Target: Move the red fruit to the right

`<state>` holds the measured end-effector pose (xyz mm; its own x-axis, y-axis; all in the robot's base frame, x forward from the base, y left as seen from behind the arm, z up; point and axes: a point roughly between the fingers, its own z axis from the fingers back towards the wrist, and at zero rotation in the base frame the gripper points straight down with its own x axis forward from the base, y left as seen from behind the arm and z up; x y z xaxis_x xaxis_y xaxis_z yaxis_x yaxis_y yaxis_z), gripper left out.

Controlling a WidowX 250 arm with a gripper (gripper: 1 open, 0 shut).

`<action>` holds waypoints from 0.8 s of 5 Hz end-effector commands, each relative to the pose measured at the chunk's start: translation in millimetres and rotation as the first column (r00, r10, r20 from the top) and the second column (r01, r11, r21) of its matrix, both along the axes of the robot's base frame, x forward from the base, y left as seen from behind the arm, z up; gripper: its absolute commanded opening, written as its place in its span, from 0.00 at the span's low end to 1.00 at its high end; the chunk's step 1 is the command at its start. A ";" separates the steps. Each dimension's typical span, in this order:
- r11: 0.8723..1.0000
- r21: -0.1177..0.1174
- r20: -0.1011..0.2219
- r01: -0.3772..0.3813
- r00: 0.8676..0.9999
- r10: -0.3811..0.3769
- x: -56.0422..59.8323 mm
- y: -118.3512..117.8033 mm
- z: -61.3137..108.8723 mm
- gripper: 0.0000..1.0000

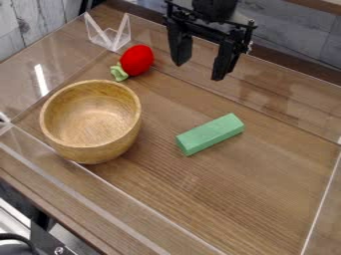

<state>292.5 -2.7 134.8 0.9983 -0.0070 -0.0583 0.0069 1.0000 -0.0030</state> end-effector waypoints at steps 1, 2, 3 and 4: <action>1.000 -0.001 0.011 -0.007 1.000 0.007 3.5 11.6 0.4 1.00; 0.999 -0.001 0.043 -0.042 0.998 0.042 9.7 35.8 0.4 1.00; 0.997 0.003 0.080 -0.076 0.994 0.075 18.0 65.9 1.0 1.00; 0.987 0.011 0.121 -0.158 0.980 0.155 24.7 98.1 -8.5 1.00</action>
